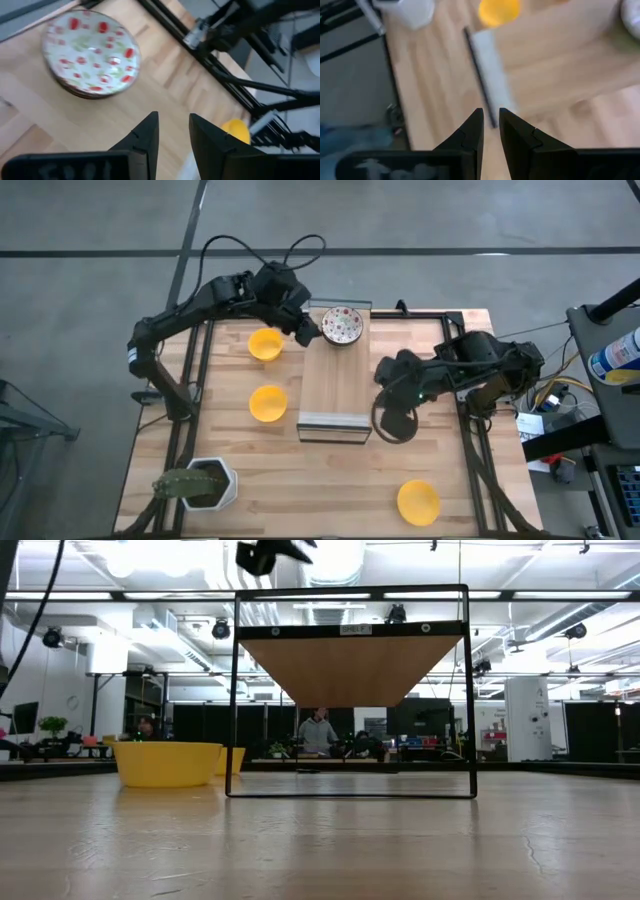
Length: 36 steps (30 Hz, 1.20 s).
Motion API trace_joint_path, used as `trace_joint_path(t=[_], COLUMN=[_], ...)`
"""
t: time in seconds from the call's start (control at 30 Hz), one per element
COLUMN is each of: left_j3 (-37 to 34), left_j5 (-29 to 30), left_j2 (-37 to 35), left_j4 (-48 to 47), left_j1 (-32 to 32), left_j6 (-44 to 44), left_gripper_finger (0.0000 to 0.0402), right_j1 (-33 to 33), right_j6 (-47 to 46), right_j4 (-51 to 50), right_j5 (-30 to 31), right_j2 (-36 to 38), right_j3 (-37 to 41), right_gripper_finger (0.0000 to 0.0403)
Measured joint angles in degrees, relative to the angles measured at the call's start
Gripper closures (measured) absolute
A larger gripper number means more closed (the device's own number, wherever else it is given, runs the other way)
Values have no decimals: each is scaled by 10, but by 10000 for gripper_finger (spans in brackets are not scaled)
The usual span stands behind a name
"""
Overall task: Pick & Place Mini bowls
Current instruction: Put the bottom yellow bowl on the shelf
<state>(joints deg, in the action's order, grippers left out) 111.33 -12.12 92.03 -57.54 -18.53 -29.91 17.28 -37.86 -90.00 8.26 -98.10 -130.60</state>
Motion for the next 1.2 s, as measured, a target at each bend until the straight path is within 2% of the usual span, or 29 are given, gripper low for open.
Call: trace_joint_path(t=[0.1, 0.27, 0.5, 0.67, 0.97, 1.2], left_j3=[0, 0, 0, 0, -1, -1], left_j5=[2, 16, 11, 11, 11, 13], left_j2=[-13, -24, -38, -52, -69, -71], left_j4=[1, 1, -1, -1, -1, -2], left_j1=[26, 64, 101, 120, 134, 134], left_j6=[-1, 4, 26, 30, 38, 38], left_gripper_finger=[301, 301, 301, 301, 301, 301], right_j1=[3, 12, 27, 45, 93, 130], right_j6=[-15, -24, -29, -59, -93, -111], right_j4=[0, 0, 0, 0, 3, 37], right_j5=[-49, -63, -114, -173, -224, -270], right_j2=[0, 0, 1, 1, 1, 2], right_j3=[20, 72, 173, 257, 385, 444], right_gripper_finger=[346, 346, 346, 346, 346, 307])
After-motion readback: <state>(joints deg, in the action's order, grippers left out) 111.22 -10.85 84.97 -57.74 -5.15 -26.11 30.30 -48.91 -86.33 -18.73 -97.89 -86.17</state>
